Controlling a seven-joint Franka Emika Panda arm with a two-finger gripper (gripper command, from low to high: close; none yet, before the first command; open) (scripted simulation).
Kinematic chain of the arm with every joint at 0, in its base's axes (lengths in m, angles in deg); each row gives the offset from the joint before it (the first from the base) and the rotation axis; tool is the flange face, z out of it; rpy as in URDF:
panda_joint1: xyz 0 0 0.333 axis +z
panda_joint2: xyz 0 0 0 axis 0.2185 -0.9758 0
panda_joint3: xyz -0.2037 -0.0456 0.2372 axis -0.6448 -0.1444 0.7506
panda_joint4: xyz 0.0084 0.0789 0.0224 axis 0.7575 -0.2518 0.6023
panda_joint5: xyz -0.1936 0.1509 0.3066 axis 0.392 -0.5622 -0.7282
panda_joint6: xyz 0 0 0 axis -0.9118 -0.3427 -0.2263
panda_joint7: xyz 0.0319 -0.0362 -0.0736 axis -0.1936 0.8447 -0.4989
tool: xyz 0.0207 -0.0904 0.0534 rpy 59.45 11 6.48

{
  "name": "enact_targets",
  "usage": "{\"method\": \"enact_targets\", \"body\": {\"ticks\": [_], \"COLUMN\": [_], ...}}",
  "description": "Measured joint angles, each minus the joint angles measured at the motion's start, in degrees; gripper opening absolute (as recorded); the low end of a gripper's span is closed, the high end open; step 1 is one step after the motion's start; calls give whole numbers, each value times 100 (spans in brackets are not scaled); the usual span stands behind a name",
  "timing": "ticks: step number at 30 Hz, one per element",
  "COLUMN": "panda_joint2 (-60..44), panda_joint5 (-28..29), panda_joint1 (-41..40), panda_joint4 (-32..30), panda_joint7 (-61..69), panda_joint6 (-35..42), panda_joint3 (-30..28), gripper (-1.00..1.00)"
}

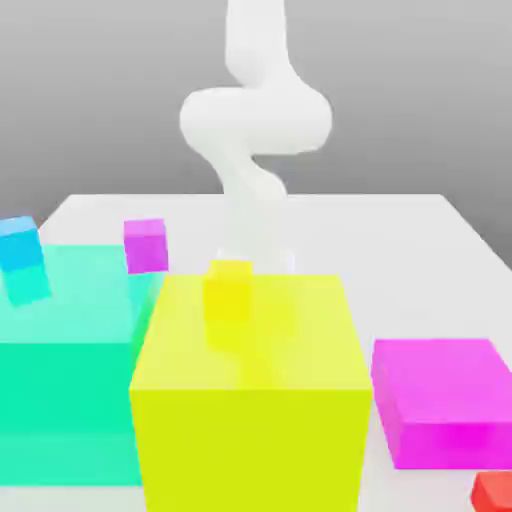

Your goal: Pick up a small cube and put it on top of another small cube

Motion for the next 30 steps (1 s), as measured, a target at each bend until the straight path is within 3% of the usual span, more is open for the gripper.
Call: {"method": "enact_targets", "body": {"ticks": [15, 23, 30], "panda_joint2": [-3148, -4792, -6100], "panda_joint5": [1236, 1813, 1864], "panda_joint1": [-268, 151, 562], "panda_joint4": [411, 624, 777], "panda_joint7": [-1912, -2869, -3404], "panda_joint6": [-528, -819, -1179], "panda_joint3": [1449, 1669, 1768], "gripper": [0, 0, 0]}}
